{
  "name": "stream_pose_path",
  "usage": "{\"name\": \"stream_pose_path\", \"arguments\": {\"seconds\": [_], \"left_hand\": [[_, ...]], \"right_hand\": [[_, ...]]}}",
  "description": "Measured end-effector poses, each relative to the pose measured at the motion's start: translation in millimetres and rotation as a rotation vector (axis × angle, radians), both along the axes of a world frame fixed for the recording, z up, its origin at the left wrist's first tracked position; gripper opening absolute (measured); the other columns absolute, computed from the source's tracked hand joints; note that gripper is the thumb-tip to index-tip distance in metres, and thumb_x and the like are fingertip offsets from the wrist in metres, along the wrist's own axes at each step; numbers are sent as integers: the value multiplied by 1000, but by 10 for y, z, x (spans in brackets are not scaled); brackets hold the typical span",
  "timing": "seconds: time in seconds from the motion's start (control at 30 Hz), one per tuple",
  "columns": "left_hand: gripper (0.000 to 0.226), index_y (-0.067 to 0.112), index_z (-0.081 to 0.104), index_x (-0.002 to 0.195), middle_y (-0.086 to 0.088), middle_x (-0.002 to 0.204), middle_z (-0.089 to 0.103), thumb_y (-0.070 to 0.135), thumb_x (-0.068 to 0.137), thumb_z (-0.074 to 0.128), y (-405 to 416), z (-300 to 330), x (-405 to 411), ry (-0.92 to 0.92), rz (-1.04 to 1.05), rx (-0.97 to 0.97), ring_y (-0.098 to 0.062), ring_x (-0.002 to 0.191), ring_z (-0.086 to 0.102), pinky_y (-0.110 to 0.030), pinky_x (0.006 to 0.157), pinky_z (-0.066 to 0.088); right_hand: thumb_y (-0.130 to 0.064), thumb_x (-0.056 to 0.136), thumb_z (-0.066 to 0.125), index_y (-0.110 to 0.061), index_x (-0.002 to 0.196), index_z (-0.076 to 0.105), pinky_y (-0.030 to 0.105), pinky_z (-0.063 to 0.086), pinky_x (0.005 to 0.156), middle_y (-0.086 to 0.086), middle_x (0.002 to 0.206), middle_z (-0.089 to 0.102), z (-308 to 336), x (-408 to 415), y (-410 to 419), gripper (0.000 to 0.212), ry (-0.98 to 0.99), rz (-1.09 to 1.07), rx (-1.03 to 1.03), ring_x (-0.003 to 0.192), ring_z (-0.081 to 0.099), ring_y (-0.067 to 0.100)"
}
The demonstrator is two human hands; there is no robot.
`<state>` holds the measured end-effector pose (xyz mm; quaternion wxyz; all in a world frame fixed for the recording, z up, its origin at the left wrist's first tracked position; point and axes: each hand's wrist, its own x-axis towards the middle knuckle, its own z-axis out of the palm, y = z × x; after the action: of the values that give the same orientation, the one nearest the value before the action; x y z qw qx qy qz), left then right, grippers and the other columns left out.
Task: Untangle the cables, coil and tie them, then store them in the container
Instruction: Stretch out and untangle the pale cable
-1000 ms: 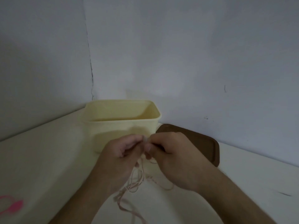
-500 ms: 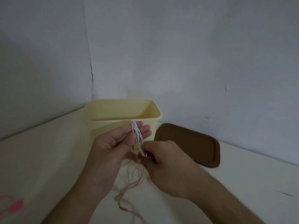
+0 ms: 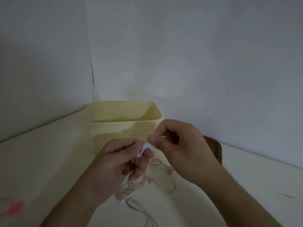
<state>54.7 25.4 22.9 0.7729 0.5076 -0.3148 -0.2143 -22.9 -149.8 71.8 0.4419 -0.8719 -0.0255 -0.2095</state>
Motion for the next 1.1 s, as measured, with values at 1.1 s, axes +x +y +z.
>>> {"name": "stream_pose_path", "arguments": {"seconds": [1.1], "left_hand": [[27,9,75,118,-6,111,80,7,103,53,-77,-39,34,-158,341,92,-19,101,77,-30,57,58]], "right_hand": [[-22,106,52,-23,83,59,39,50,62,-6,74,59,-308,101,153,24,251,80,-457,67,57,16]]}}
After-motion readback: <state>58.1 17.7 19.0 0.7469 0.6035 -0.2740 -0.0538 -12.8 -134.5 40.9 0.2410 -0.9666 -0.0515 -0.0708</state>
